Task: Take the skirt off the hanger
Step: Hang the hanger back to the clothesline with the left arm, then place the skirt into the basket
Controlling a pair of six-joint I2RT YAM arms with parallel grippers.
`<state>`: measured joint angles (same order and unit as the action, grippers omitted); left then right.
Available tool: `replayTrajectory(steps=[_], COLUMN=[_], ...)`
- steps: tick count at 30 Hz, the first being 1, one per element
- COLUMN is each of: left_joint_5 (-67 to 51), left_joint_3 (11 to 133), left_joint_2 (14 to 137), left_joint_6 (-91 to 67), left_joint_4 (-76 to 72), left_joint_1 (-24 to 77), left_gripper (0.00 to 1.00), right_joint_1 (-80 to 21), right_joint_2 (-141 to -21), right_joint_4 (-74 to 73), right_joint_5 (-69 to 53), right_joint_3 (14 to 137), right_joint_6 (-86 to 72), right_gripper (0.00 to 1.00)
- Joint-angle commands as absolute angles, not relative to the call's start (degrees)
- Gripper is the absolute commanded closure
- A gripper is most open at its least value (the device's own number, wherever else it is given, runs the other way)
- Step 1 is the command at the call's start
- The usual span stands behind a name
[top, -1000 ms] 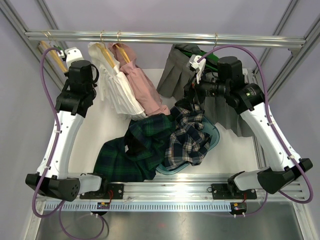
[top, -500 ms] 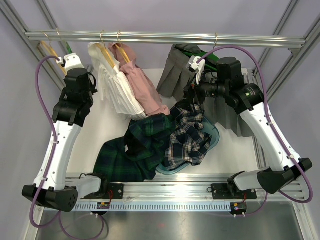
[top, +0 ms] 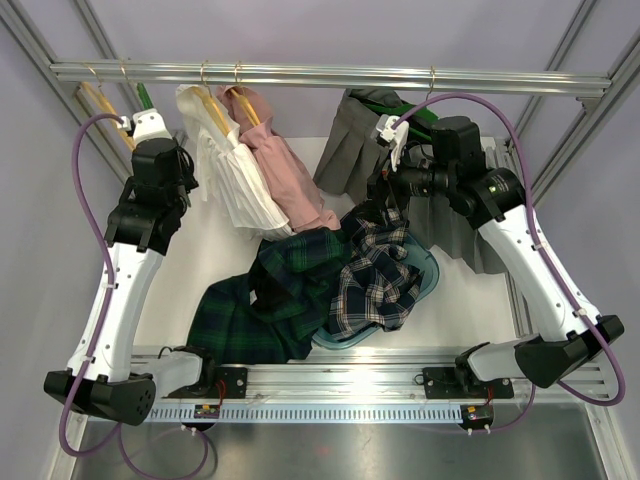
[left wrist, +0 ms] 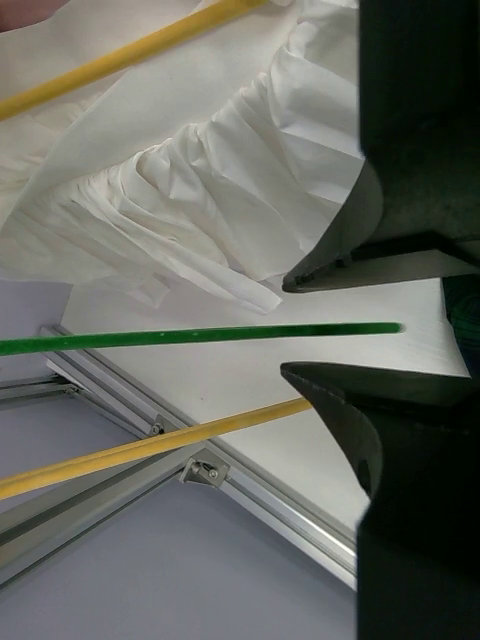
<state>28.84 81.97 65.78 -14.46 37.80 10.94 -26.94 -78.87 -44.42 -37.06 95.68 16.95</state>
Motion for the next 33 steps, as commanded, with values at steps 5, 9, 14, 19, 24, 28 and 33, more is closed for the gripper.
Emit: replayTrajectory(steps=[5, 9, 14, 19, 24, 28, 33], left_joint_5=[27.2, 25.7, 21.7, 15.6, 5.6, -5.1, -8.0], left_joint_3=[84.1, 85.4, 86.7, 86.3, 84.1, 78.6, 73.1], left_joint_2=[63.3, 61.9, 59.7, 54.2, 47.7, 40.8, 32.6], left_joint_6=[-15.7, -16.0, -16.9, -16.5, -14.1, -11.9, -13.4], left_joint_4=[36.9, 37.6, 38.6, 38.7, 38.4, 38.1, 40.1], left_joint_1=[11.2, 11.2, 11.2, 11.2, 11.2, 11.2, 11.2], left_gripper=[0.52, 0.44, 0.26, 0.13, 0.04, 0.01, 0.01], right_joint_1=[-26.5, -26.5, -26.5, -26.5, -26.5, -27.0, -34.1], right_joint_2=[-77.3, -77.2, -76.6, -75.7, -73.4, -74.4, -76.9], right_joint_4=[-42.8, -43.0, -44.6, -48.4, -59.7, -67.6, -69.7], right_joint_5=[-37.7, -38.4, -41.8, -49.2, -60.7, -61.2, -55.0], right_joint_3=[95.5, 95.5, 95.4, 94.2, 90.0, 89.6, 91.1], right_joint_6=[17.1, 17.7, 22.1, 31.5, 57.6, 71.4, 80.5], right_gripper=[0.01, 0.01, 0.01, 0.01, 0.0, 0.01, 0.0])
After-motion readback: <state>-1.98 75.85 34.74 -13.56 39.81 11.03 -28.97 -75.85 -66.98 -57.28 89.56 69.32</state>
